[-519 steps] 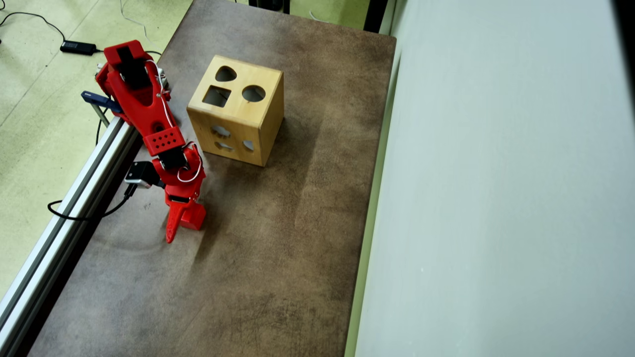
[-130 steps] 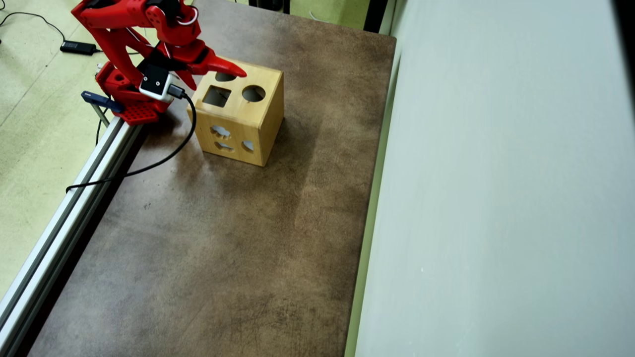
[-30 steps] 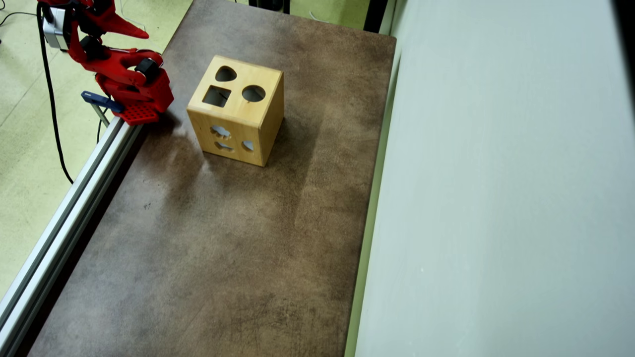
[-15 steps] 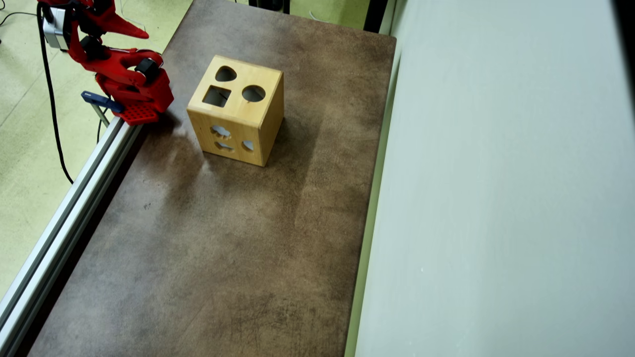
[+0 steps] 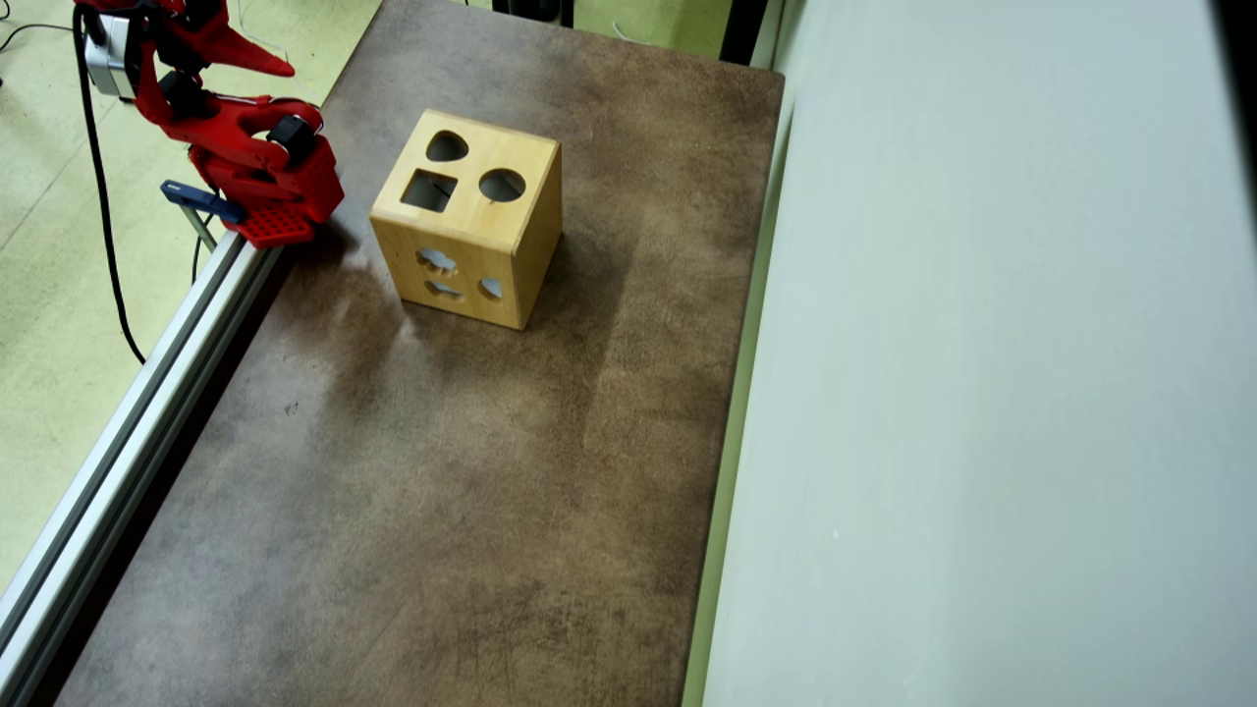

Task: Pick and place the red cube on the square hole

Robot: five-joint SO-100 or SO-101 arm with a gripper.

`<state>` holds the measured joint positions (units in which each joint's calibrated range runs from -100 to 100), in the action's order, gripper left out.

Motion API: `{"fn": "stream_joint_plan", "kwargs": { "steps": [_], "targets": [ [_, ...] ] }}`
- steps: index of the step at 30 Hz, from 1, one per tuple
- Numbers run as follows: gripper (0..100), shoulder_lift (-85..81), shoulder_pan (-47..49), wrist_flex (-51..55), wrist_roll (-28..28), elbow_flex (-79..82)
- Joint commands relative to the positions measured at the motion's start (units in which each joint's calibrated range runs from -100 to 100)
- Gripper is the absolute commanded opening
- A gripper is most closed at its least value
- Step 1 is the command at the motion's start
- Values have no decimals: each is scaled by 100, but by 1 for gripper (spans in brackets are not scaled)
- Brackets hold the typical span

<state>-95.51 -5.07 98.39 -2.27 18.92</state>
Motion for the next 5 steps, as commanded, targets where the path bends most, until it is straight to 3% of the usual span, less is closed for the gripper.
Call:
{"fn": "stream_joint_plan", "kwargs": {
  "steps": [1,5],
  "targets": [
    [80,-8,16,-15,-10,-4],
    [80,-8,16,-15,-5,-4]
  ]
}}
